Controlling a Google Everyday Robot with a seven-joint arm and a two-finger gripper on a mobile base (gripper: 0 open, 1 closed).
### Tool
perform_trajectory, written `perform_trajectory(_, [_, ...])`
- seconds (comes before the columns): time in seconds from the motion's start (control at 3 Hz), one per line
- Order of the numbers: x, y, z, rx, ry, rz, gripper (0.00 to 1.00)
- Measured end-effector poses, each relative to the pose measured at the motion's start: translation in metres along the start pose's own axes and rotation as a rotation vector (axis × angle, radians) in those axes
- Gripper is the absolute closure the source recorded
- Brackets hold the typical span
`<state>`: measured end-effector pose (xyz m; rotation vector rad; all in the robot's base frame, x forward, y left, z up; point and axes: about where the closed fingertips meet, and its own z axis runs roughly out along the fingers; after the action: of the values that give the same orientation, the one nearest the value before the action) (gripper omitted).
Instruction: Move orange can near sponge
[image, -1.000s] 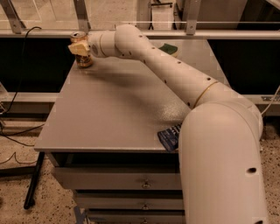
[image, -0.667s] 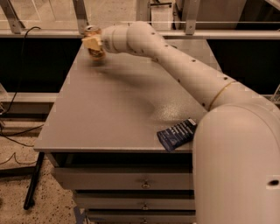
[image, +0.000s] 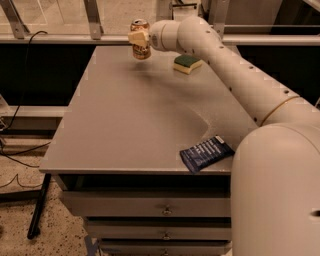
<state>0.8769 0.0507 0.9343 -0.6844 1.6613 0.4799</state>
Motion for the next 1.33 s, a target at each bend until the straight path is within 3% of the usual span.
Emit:
perform_trajectory(0.33, [0.007,-0.042,-0.01,0.044,0.01,0.026,1.0])
perform_trajectory(0.67, [0.018,-0.062,-0.015,0.048,0.04,0.035,0.82])
perform_trajectory(1.33, [0.037,-0.076,-0.021,0.043,0.061,0.057,0.35])
